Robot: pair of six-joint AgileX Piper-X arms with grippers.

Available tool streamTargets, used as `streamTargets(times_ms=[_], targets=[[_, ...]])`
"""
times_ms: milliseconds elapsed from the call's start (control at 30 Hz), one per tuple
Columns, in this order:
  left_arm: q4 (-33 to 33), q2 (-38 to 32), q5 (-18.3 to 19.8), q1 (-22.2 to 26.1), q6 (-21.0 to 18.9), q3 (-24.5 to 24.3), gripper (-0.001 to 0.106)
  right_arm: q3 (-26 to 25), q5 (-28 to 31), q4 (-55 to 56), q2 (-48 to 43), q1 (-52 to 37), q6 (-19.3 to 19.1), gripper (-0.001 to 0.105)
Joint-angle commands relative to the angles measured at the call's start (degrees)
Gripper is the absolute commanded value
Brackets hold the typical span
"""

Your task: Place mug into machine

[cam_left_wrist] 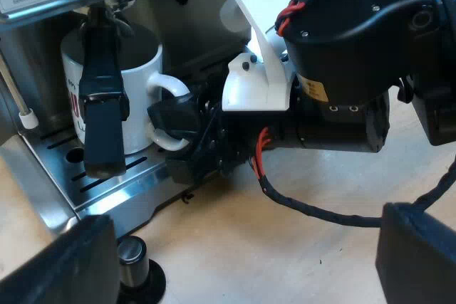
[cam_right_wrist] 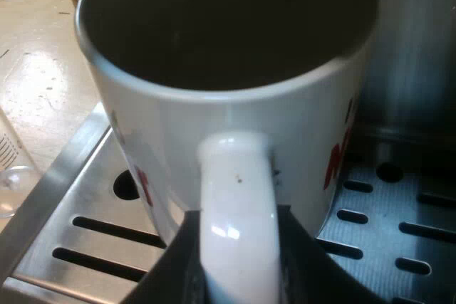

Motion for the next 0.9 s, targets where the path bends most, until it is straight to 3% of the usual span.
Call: streamTargets(times_ms=[33, 200, 400, 467, 633, 733, 900], targets=[[-0.7, -0.1, 0.8, -0.2, 0.2, -0.2, 0.081, -0.9, 0.1, -1.9, -0.4, -0.2, -1.0, 0.0], [-0.7, -0.1, 0.8, -0.2, 0.2, -0.2, 0.081, -0.9, 0.3, -1.8, -0.4, -0.2, -1.0, 0.0], [-0.7, -0.1, 0.8, -0.2, 0.2, -0.2, 0.081, -0.9, 1.6, -1.6, -0.4, -0.2, -5.0, 0.001], [-0.7, -0.1, 0.8, -0.2, 0.2, -0.2, 0.081, -0.9, 1.5, -1.6, -0.4, -0.2, -5.0, 0.008], [-0.7, -0.1, 0.8, -0.2, 0.2, -0.2, 0.081, -0.9, 1.4, -1.6, -0.4, -0.2, -5.0, 0.048], [-0.7, -0.1, 0.8, -0.2, 0.2, -0.2, 0.081, -0.9, 1.4, -1.6, -0.4, -0.2, -5.0, 0.056], [-0.7, -0.1, 0.8, -0.2, 0.2, -0.2, 0.081, -0.9, 1.4, 1.2, -1.4, 0.1, -4.8, 0.056]])
